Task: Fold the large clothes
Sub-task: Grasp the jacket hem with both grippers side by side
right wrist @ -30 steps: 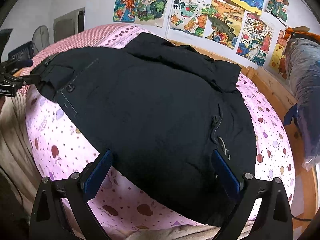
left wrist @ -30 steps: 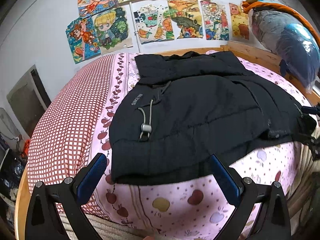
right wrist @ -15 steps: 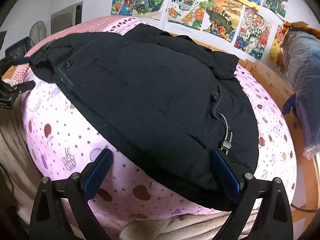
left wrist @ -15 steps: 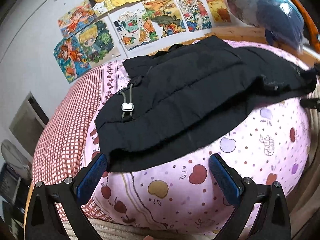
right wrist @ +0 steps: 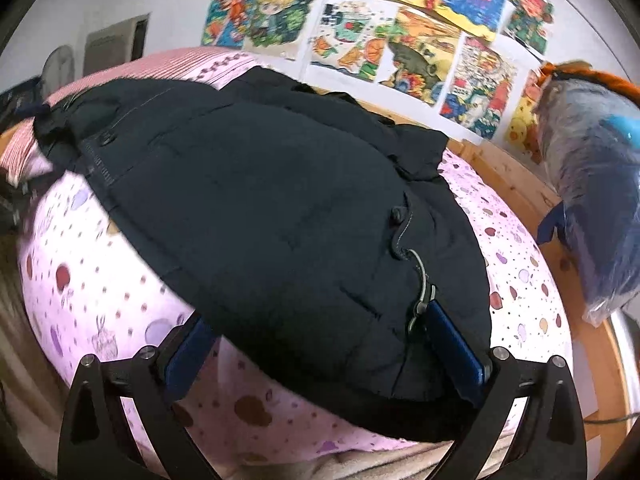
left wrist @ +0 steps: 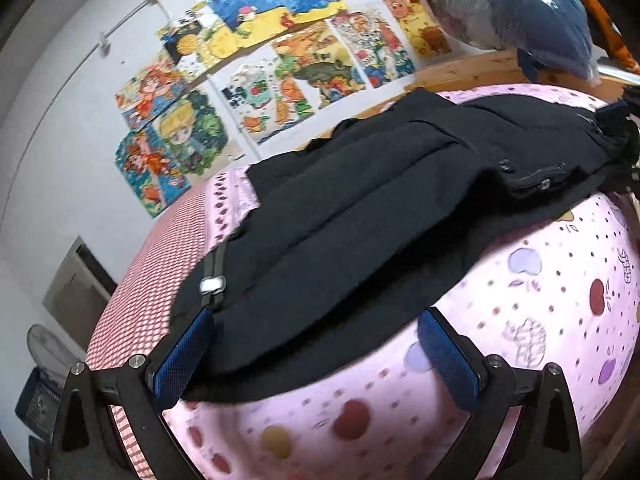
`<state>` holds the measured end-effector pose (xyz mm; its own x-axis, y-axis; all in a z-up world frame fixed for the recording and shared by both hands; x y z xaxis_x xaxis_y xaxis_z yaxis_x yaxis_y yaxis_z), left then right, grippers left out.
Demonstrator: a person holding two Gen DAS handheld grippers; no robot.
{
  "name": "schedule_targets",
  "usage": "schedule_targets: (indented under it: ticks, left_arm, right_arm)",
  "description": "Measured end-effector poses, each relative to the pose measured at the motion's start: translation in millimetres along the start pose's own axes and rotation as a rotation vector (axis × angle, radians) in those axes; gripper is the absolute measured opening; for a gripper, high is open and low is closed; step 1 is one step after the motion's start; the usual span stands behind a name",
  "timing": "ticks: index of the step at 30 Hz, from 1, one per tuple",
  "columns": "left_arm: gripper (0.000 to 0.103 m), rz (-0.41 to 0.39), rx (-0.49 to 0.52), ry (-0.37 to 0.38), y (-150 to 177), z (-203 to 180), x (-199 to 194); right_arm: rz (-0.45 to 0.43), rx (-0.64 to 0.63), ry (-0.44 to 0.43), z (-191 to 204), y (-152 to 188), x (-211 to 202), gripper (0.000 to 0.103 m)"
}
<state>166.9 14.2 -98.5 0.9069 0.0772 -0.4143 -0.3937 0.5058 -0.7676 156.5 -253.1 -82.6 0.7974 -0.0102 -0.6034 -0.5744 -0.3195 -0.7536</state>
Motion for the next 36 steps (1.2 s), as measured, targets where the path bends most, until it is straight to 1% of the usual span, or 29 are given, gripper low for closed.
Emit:
schedule_targets:
  ticks: [2,4,8,10,12,14,18,21,24,27,29,31,33,35,36]
  left_arm:
    - [0.103,-0.026,0.014,-0.004,-4.5,-3.5,-0.8]
    - [0.103,-0.041,0.018,-0.026,-8.3,-0.8,-1.1]
    - [0.103,-0.061,-0.016,-0.048,-9.3,12.8,-3.0]
    - [0.103,-0.060,-0.029,-0.045,-8.9,17.8,-1.4]
    - [0.103,-0.068,-0.026,-0.059,-12.6,20.6,0.6]
    - [0.103,-0.084,-0.017,-0.077,-17.5,22.8,1.2]
    - [0.103,-0.109,-0.012,-0.097,-23.7,27.0,-0.4]
    - [0.103,-0.117,-0.014,-0.050,-17.7,21.2,-5.2]
    - [0.103,-0.124,-0.031,0.010,-6.5,17.0,-11.6]
    - [0.103,-0.113,-0.042,0.074,-0.1,13.6,-12.1]
    - [0.103,-0.092,-0.039,0.145,1.9,5.8,-10.1]
    - [0.103,-0.084,-0.018,0.169,3.0,-1.0,-8.8]
    - [0.103,-0.084,0.029,0.147,3.2,-6.4,-6.7]
    - [0.103,-0.087,0.068,0.079,0.7,-6.1,-3.8]
    - [0.103,-0.087,0.084,0.027,-1.5,-3.1,-1.5]
  right_arm:
    - [-0.008,0.023,0.008,-2.7,-2.3,1.8,0.099]
    - [-0.017,0.031,0.018,-4.4,-3.1,3.4,0.099]
    - [-0.039,-0.006,0.055,-4.7,-4.6,5.0,0.099]
    - [-0.058,-0.029,0.104,-8.1,-6.3,2.4,0.099]
    - [-0.089,-0.052,0.188,-15.7,-10.9,-1.4,0.099]
    - [-0.119,-0.049,0.229,-22.0,-17.9,-5.8,0.099]
    - [-0.178,0.004,0.241,-30.0,-34.6,-19.4,0.099]
    - [-0.224,0.058,0.237,-38.4,-44.1,-28.8,0.099]
    - [-0.244,0.114,0.198,-46.0,-51.3,-32.2,0.098]
    - [-0.263,0.130,0.175,-52.8,-58.7,-32.1,0.098]
    - [-0.271,0.134,0.167,-54.9,-63.4,-32.7,0.098]
    - [-0.278,0.134,0.165,-56.9,-67.6,-32.3,0.098]
    - [-0.288,0.126,0.170,-59.6,-72.3,-32.6,0.098]
    - [-0.290,0.124,0.171,-58.9,-74.6,-32.8,0.098]
    - [-0.291,0.123,0.172,-56.5,-75.0,-34.2,0.098]
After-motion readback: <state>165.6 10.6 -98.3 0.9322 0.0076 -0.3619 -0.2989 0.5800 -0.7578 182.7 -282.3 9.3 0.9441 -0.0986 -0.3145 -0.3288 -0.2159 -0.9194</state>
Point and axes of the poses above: each gripper's, at about its wrist camera, not at the fingertips, and x roughly the way its jaws point, z to its left, y to its underside, the point moved 10 cm from there along x, roughly the way its jaws point, and after that the axes turned 1 degree about y, right-handed, at the moved point
